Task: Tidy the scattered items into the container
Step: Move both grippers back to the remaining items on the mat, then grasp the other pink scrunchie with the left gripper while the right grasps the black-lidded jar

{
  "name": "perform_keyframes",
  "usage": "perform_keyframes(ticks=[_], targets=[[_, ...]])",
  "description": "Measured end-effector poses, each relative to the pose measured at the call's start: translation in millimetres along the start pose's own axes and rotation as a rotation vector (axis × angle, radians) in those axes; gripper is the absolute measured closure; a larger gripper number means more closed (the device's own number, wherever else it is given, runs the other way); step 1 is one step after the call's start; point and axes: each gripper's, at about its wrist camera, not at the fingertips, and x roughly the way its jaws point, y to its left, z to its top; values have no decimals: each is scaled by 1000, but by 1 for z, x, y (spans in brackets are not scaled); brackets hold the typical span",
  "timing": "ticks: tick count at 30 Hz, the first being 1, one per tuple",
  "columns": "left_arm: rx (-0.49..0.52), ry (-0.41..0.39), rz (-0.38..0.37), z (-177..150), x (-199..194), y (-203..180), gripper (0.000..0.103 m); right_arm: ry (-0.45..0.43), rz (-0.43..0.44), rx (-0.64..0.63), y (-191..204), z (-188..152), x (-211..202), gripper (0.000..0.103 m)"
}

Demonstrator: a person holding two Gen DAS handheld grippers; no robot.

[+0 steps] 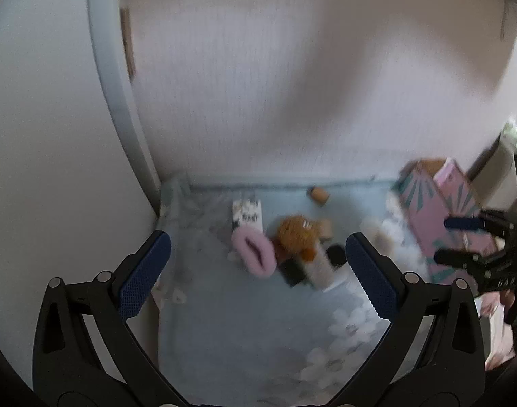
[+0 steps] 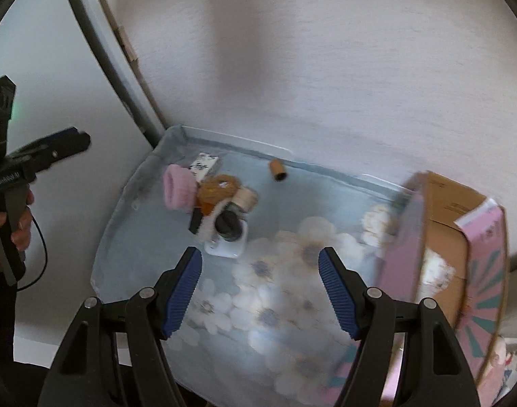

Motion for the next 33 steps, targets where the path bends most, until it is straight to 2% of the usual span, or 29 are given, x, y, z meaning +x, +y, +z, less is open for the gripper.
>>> perform_keyframes(ticks=[5, 7, 12, 14, 18, 23, 25, 28, 31, 33], targets=[[6, 62, -52, -22, 40, 3, 3, 7, 3, -49, 9, -3, 41, 36], [-8, 77, -69, -28, 60, 4, 8, 24, -8, -60, 9, -7, 64, 36], [-25, 117, -107, -39, 108, 6, 29, 25, -18, -70, 4, -14, 102, 36], [-34, 135, -114, -44, 124, 6, 32, 20, -29, -81, 5, -14, 115, 36], [-57, 146, -135, -50, 139, 10, 36, 34, -42, -115, 12, -15, 140, 47], [-80, 163, -151, -52, 153, 17, 37, 36, -34, -145, 20, -18, 158, 48], [-93, 158, -155, -51, 155, 20, 42, 30, -37, -157, 23, -17, 162, 49], [-107, 154, -169, -49, 158, 22, 49, 19, -21, -168, 28, -13, 165, 56], [-109, 151, -177, -48, 161, 22, 54, 10, -18, -173, 30, -9, 167, 56], [-105, 151, -169, -48, 162, 21, 67, 3, -12, -176, 31, -7, 168, 56]])
